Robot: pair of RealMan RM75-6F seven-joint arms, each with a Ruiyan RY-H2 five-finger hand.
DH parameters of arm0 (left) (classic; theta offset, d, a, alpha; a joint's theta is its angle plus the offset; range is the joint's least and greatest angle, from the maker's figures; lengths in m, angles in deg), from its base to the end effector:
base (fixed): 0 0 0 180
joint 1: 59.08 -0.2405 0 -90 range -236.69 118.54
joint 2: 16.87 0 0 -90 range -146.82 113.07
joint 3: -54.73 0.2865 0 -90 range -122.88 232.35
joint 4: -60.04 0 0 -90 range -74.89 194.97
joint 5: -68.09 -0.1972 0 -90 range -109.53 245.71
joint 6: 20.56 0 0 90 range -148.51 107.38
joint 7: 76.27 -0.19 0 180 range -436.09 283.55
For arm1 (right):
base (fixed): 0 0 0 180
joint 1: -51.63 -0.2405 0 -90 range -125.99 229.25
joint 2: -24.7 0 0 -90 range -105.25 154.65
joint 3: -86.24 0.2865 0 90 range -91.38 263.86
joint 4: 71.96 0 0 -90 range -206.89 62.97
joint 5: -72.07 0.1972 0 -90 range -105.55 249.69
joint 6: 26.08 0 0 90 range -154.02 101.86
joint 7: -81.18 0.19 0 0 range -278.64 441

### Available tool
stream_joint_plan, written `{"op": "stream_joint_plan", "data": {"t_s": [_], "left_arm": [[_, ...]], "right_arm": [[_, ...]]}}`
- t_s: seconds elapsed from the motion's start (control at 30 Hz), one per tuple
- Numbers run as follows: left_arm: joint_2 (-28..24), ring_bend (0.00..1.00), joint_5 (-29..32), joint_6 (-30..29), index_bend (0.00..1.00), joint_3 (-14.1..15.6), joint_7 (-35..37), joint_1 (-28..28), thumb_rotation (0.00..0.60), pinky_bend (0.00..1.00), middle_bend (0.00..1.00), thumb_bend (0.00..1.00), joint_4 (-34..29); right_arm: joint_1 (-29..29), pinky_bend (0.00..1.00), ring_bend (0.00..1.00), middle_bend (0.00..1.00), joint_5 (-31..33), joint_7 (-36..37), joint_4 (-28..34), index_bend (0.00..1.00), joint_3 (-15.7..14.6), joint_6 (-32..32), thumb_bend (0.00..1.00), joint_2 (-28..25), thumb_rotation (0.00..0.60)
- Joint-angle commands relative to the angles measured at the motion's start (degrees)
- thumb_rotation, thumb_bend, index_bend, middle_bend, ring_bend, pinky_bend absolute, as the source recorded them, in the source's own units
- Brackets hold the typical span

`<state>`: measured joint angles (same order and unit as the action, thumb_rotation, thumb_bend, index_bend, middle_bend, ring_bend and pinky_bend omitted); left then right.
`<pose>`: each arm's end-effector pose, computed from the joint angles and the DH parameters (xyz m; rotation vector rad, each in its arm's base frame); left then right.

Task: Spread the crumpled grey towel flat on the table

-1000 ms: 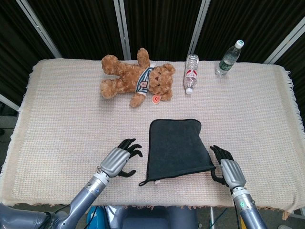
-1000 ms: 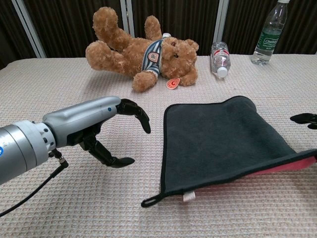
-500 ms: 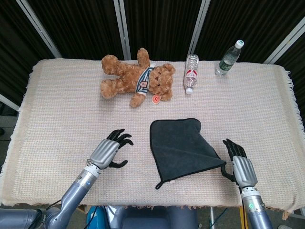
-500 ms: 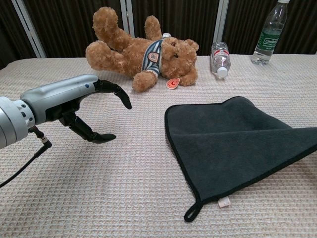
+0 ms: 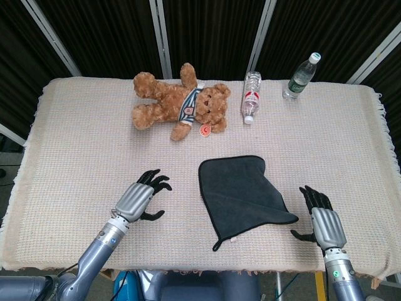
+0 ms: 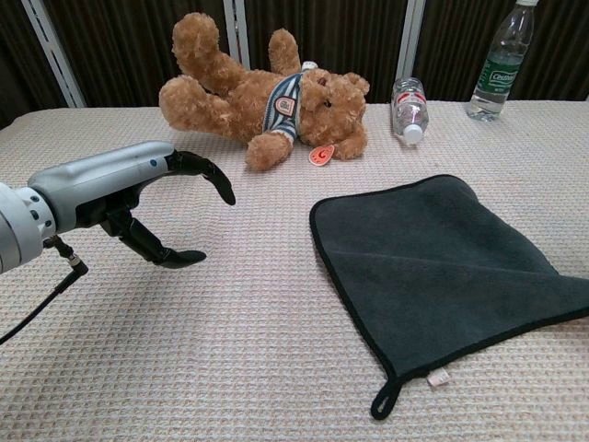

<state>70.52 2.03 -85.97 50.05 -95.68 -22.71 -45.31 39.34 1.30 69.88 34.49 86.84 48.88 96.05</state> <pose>-0.1288 0.3192 -0.0176 -1.8471 -1.2016 -1.1196 -0.2955 -0.2444 0.0898 1.4097 -1.2692 0.8483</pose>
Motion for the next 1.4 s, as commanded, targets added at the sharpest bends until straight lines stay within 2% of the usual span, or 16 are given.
{"op": "stream_joint_plan", "data": {"t_s": [0.03,0.2,0.4,0.67,0.87,1.03,1.4], "left_arm": [[-0.1,0.0,-0.3,-0.2,0.29,0.1,-0.3,-0.2,0.6,0.0,0.15,0.3,-0.5],[-0.5,0.0,-1.0,-0.5,0.29,0.4,-1.3,-0.4,0.6,0.0,0.15,0.3,-1.2],[-0.3,0.0,-1.3,0.0,0.3,1.3,-3.9,-0.2,0.6,0.0,0.16,0.24,-1.6],[2.6,0.0,-2.2,0.9,0.43,1.9,-8.8,1.1,0.6,0.0,0.18,0.21,-0.4],[8.0,0.0,-3.9,1.7,0.46,2.1,-14.0,3.0,0.6,0.0,0.21,0.2,3.6],[14.1,0.01,-3.6,2.8,0.48,1.0,-16.3,4.6,0.6,0.01,0.23,0.2,8.1],[25.4,0.01,-2.8,5.5,0.44,-1.4,-19.7,8.3,0.6,0.01,0.23,0.16,18.2]], "right_arm": [[-0.4,0.0,0.0,0.0,0.7,-1.2,0.0,0.0,0.3,-0.4,0.15,-0.1,0.6],[0.1,0.0,0.0,0.0,1.0,-6.6,0.1,0.0,0.3,1.8,0.13,-0.4,0.6],[0.6,0.0,0.0,0.0,1.7,-9.4,1.3,0.0,0.9,3.4,0.12,-0.2,0.6],[1.4,0.0,0.0,0.0,-0.2,-8.6,1.9,0.0,1.4,5.4,0.12,-0.3,0.6],[1.7,0.0,0.0,0.0,0.0,-7.4,1.9,0.0,1.9,5.2,0.12,-0.6,0.6],[1.6,0.0,0.0,0.0,0.4,-6.7,1.6,0.0,2.4,4.8,0.12,-0.8,0.6],[1.8,0.0,0.0,0.0,2.3,-4.7,1.0,0.0,3.7,4.0,0.12,-1.6,0.6]]}}
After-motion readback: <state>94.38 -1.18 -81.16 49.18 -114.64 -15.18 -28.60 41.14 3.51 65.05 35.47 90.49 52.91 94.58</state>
